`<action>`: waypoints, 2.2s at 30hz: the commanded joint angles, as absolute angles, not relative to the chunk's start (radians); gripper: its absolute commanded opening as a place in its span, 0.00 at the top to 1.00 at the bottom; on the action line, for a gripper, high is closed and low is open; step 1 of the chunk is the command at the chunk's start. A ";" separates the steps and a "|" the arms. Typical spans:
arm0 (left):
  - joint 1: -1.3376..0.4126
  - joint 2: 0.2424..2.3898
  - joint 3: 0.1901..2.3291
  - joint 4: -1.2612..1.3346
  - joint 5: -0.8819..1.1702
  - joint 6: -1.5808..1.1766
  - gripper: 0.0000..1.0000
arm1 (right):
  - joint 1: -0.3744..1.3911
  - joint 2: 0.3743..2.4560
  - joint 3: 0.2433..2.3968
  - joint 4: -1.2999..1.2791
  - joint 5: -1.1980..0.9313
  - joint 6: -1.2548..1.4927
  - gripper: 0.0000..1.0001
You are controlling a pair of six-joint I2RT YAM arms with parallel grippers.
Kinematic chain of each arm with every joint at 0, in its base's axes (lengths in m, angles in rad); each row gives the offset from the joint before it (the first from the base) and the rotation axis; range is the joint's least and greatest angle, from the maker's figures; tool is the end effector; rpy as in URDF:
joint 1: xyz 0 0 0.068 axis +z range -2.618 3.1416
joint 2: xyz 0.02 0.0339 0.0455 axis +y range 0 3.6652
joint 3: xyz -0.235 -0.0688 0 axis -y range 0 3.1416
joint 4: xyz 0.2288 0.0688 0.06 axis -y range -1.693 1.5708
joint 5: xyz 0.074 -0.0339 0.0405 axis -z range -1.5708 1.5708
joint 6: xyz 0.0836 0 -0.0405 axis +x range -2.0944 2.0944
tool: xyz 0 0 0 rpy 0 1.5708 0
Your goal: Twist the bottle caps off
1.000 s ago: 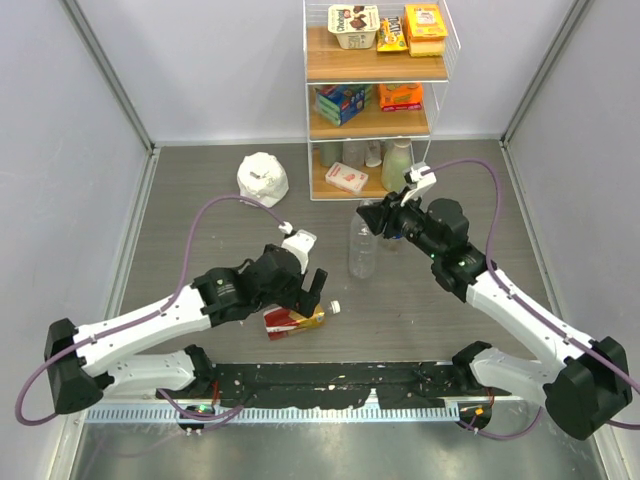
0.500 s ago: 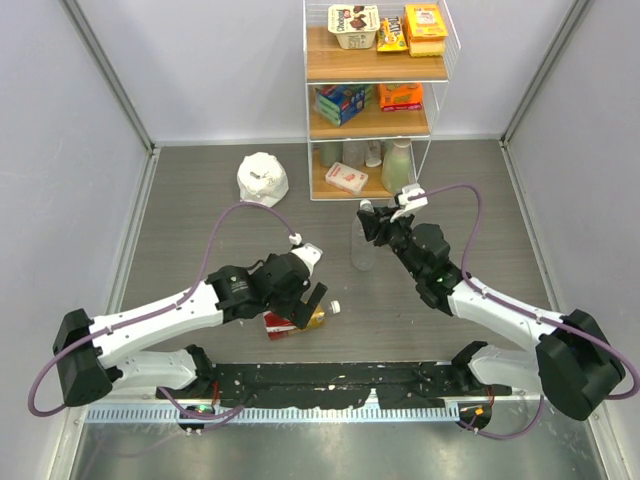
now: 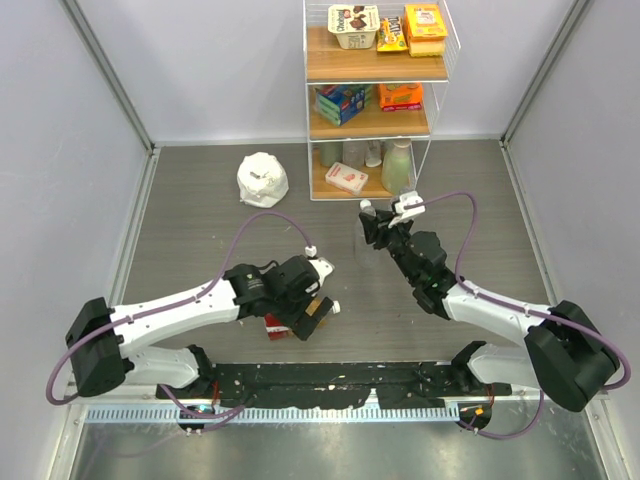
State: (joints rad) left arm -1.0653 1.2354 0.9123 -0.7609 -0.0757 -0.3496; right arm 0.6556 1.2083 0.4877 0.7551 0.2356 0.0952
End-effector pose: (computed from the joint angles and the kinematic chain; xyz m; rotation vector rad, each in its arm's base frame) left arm 0.1277 -0.2177 0.1806 0.9223 2.5388 -0.3582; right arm 0.2524 0.1695 0.2327 -0.2446 1.5324 0.4150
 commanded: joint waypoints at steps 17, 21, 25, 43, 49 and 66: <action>-1.068 1.479 1.008 -0.874 -0.112 -0.325 0.00 | 0.661 1.065 0.541 0.674 0.199 0.117 0.34; -1.069 1.512 1.020 -0.888 -0.121 -0.325 0.05 | 0.663 1.045 0.557 0.649 0.184 0.130 0.32; -1.069 1.549 1.031 -0.891 -0.126 -0.325 0.07 | 0.661 1.025 0.569 0.630 0.173 0.144 0.30; -1.069 1.625 1.057 -0.847 -0.178 -0.345 0.39 | 0.661 0.943 0.641 0.480 0.153 0.172 0.19; -1.068 1.531 1.069 -0.853 -0.221 -0.354 0.52 | 0.660 0.930 0.732 0.349 0.160 0.221 0.18; -1.068 1.080 1.161 -0.739 -0.245 -0.333 0.58 | 0.661 1.083 1.006 0.144 -0.236 0.485 0.15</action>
State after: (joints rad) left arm -1.0664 1.1168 1.1175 -0.8131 -0.2428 -0.3389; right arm 0.6556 1.0496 0.9600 0.1368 -0.0891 0.3985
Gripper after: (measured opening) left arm 0.681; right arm 0.846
